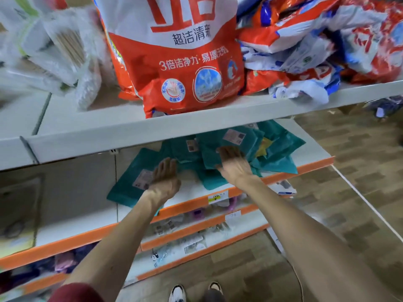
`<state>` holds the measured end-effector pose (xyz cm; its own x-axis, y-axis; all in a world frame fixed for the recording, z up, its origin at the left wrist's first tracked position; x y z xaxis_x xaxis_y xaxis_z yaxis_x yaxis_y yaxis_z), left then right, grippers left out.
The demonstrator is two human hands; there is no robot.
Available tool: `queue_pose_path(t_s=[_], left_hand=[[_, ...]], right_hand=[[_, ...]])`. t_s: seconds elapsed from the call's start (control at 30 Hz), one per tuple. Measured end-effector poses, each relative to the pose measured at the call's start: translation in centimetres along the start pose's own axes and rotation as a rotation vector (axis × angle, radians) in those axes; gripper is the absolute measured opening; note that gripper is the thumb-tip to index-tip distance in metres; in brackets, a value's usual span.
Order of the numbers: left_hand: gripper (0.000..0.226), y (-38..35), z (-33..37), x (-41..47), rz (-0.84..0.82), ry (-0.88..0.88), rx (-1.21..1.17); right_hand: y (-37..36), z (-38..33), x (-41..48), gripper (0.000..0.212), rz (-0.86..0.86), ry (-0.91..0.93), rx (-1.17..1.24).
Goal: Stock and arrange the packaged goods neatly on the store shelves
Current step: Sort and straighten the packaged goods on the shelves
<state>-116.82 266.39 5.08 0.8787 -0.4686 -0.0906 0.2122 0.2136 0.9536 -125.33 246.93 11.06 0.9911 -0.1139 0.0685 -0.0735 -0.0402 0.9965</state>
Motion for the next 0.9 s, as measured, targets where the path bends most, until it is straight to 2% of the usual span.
queue_pose_path(t_s=[0.23, 0.33, 0.47, 0.53, 0.73, 0.8, 0.9], left_hand=[[0.067, -1.7, -1.5, -1.2, -0.045, 0.295, 0.183], [0.07, -2.9, -2.7, -1.3, -0.086, 0.414, 0.342], [0.068, -4.7, -3.6, -1.3, -0.075, 0.42, 0.226], [0.075, -5.1, -4.0, -1.0, -0.09, 0.467, 0.265], [0.08, -4.9, -3.7, -0.6, -0.108, 0.492, 0.249], [0.076, -4.9, -3.7, -0.6, -0.116, 0.485, 0.25], [0.076, -5.0, -4.0, -0.7, -0.127, 0.496, 0.228]], right_hand=[[-1.3, 3.1, 2.0, 0.05, -0.068, 0.037, 0.096], [-1.9, 4.6, 2.9, 0.045, -0.073, 0.049, 0.087], [-3.7, 7.1, 3.1, 0.045, -0.083, -0.011, 0.047], [-4.0, 7.9, 3.4, 0.049, -0.045, -0.021, 0.026], [-5.1, 10.2, 5.2, 0.089, -0.127, -0.053, -0.008], [-5.5, 10.4, 5.4, 0.088, -0.142, -0.049, -0.04], [-5.6, 9.3, 5.2, 0.073, -0.149, 0.013, -0.13]])
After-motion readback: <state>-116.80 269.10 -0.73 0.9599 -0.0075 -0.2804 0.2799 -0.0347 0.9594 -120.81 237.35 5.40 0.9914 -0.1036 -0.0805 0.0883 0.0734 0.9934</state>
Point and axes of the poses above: each hand's wrist, its own x-axis towards the middle knuckle, its own y-axis out of the back of the hand, z = x × y, the point moved 6 cm from there along x, towards the middle knuckle, and after that the axes turned 10 degrees about y, right-handed, at the moved point
